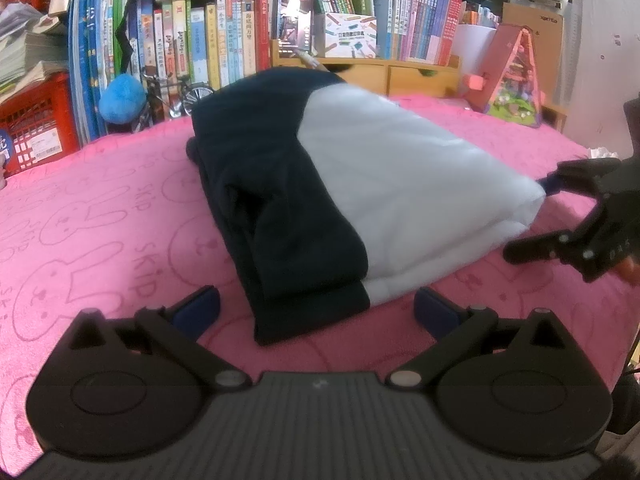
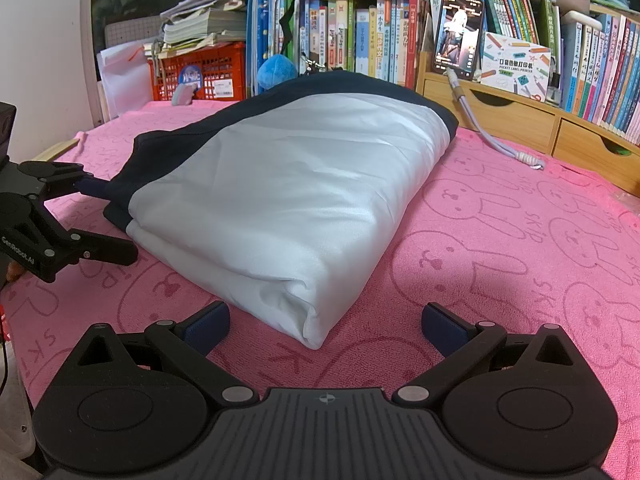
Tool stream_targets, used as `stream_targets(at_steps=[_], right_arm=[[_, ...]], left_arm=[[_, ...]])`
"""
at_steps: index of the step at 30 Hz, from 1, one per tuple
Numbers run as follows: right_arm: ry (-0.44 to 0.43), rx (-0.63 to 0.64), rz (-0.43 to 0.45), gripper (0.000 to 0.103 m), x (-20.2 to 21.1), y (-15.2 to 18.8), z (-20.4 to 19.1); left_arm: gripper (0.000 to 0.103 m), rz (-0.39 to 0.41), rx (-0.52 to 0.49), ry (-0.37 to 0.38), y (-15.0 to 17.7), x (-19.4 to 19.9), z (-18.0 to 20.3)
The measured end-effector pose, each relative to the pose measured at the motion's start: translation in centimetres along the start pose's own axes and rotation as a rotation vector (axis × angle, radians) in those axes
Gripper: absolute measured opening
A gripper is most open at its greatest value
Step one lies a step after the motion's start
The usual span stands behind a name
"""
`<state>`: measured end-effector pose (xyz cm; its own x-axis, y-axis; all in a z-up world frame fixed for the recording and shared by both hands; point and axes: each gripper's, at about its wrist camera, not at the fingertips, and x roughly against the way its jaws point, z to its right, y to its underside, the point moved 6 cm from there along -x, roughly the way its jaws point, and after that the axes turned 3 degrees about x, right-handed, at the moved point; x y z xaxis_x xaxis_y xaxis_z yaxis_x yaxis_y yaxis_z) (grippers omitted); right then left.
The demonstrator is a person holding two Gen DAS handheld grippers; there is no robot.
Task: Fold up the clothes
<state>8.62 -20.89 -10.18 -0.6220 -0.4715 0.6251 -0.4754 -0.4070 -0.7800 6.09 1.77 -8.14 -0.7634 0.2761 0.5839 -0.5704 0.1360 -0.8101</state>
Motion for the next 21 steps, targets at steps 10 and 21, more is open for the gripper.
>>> stream_targets(at_steps=[10,21], right_arm=[[0.0,0.001,0.0,0.103,-0.02,0.02,0.01],[0.0,0.001,0.0,0.103,-0.04,0.03,-0.02]], left_arm=[[0.103,0.001,-0.005,-0.008,0.05,-0.02,0.05],[0.103,0.005,0.007,0.001,-0.08,0.02,-0.02]])
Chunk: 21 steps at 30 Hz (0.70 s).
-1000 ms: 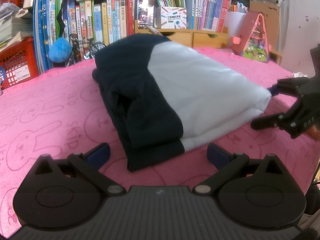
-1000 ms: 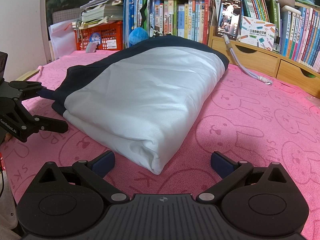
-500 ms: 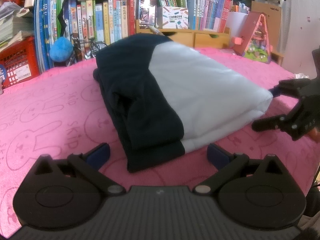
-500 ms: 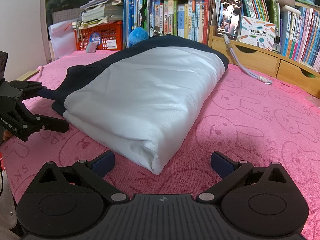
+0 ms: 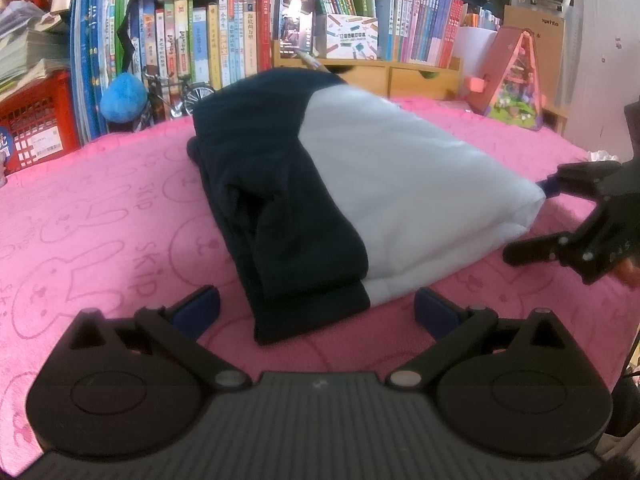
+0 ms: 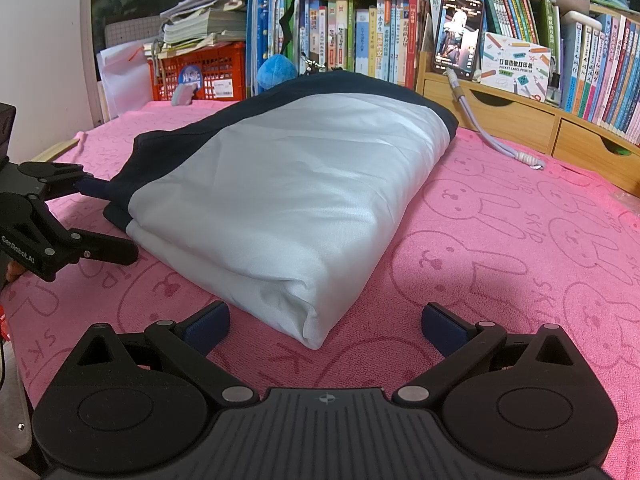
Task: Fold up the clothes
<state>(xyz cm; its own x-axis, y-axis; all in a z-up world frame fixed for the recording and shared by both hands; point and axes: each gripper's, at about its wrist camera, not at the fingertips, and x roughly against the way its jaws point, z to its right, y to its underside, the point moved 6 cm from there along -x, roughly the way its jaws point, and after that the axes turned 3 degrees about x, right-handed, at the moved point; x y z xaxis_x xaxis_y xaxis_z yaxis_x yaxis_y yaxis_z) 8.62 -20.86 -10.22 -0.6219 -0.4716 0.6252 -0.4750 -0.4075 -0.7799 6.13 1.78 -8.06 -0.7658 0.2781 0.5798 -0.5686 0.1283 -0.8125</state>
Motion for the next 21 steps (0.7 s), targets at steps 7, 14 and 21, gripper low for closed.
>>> stream_targets(at_steps=[7,14,21], right_arm=[[0.001,-0.001,0.0,0.103,-0.01,-0.01,-0.05],[0.001,-0.002,0.0,0.103,-0.01,-0.01,-0.08],[0.002,-0.002,0.0,0.103,-0.01,-0.01,-0.07]], left_arm=[[0.103,-0.001,0.002,0.0,-0.05,0.04,0.08],[0.103,-0.001,0.003,-0.002,-0.02,-0.02,0.07],[0.103,-0.001,0.001,-0.006,-0.03,-0.1,0.1]])
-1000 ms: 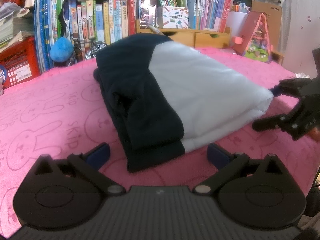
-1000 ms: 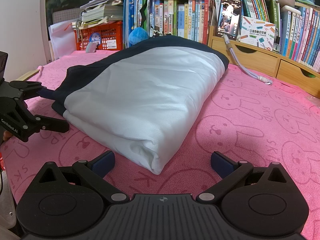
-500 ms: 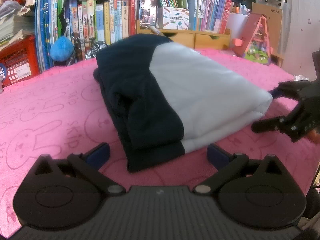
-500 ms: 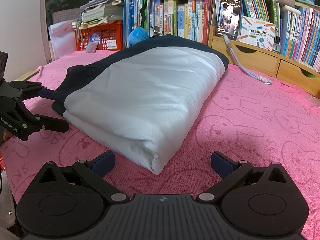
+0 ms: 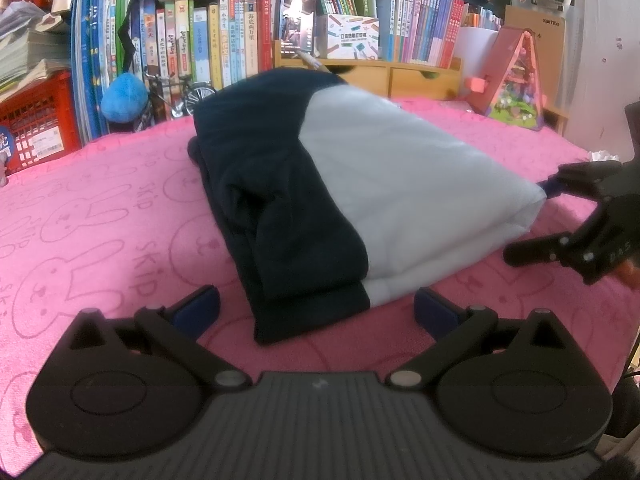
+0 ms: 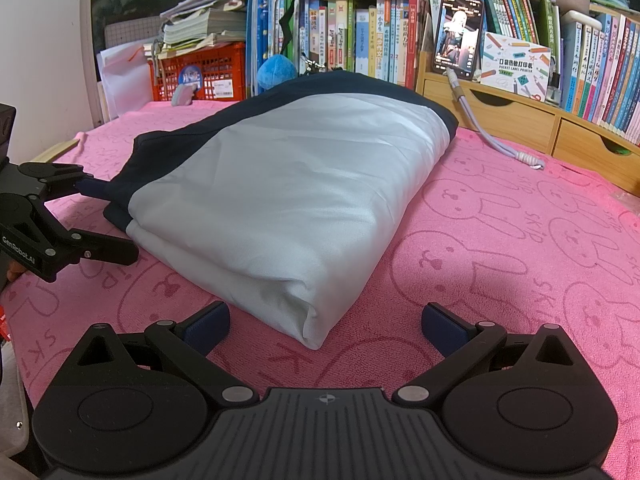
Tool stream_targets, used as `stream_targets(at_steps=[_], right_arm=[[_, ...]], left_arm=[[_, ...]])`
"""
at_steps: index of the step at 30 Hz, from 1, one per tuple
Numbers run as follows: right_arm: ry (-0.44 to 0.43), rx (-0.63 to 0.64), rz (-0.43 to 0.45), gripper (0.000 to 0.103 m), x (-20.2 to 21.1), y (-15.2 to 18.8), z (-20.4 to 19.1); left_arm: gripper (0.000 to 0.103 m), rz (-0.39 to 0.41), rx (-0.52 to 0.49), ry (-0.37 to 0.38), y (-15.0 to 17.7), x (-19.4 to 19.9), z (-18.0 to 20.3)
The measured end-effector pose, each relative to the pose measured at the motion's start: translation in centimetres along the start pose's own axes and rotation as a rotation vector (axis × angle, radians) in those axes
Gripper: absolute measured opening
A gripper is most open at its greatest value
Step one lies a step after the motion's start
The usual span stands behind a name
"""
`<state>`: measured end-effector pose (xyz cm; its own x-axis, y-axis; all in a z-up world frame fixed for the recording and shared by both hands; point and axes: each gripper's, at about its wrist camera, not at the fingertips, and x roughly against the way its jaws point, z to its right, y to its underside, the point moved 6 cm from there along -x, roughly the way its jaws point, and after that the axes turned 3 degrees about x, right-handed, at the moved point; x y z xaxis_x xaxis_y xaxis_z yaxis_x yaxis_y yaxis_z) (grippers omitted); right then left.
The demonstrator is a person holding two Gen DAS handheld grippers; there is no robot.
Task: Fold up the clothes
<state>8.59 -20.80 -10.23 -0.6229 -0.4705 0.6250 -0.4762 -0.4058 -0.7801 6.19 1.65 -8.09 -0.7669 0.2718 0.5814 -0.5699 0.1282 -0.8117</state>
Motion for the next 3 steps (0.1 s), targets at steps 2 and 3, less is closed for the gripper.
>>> stream_targets(at_steps=[2,3], right_arm=[[0.0,0.0,0.0,0.103,0.0,0.01,0.02],[0.0,0.0,0.0,0.103,0.01,0.01,0.04]], left_arm=[[0.103,-0.001,-0.002,-0.001,0.0,-0.02,0.01],[0.103,-0.001,-0.003,-0.003,0.01,-0.02,0.03]])
